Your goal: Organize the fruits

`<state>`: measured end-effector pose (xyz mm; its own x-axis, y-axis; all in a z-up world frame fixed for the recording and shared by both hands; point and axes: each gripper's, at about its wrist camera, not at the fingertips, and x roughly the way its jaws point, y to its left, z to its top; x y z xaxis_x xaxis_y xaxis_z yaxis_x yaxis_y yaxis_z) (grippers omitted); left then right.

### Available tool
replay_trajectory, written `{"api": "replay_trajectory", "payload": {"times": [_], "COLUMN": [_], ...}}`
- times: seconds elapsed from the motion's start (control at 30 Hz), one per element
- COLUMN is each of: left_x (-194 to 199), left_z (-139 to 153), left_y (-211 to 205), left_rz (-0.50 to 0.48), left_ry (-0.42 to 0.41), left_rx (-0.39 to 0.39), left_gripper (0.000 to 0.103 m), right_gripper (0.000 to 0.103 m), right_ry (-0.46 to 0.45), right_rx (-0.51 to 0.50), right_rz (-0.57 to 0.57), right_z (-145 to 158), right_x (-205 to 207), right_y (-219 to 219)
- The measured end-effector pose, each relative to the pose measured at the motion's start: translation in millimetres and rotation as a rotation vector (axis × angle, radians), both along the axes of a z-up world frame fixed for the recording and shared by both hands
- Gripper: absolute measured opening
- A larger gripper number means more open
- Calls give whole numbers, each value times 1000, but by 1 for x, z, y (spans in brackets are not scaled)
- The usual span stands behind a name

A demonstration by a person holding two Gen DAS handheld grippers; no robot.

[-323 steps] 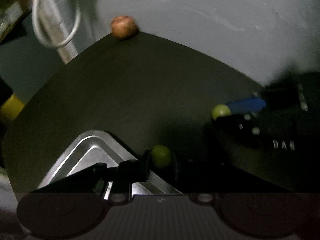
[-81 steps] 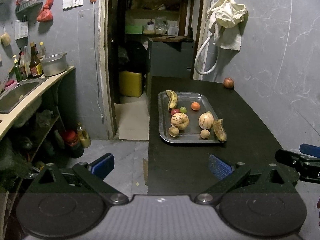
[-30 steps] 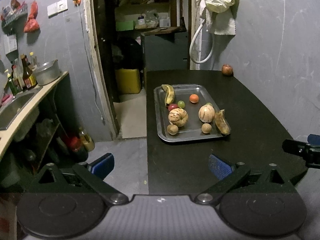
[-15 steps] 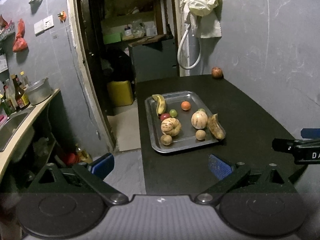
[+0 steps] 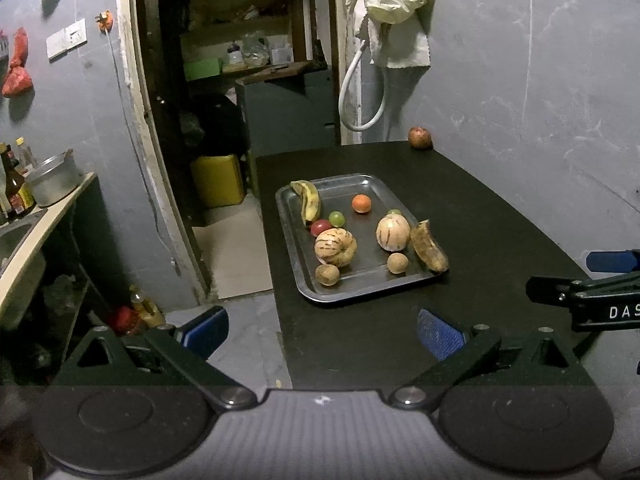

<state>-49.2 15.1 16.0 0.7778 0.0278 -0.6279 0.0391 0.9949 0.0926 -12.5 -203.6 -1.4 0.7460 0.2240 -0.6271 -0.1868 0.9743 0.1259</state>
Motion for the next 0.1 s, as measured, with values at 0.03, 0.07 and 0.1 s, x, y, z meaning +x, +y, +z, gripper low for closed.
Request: {"api": "replay_trajectory", "payload": {"times": [0.03,0.07,0.1], "left_x": [1,2,3], "left_z": [-1,-1,-1], "left_y": [3,6,8], "left_rz": [-3,-5,-7], "left_ry": [3,4,5], "left_rx": [-2,-4,-9], "left_gripper": [102,102,102], "right_gripper": [102,102,102], "right_ry": [1,1,1], "right_rx": [-4,-8,-13], "right_rz": [-1,-2,-3], "right_z": [0,1,1], "right_x": [1,1,2], "right_y": [3,6,9]}}
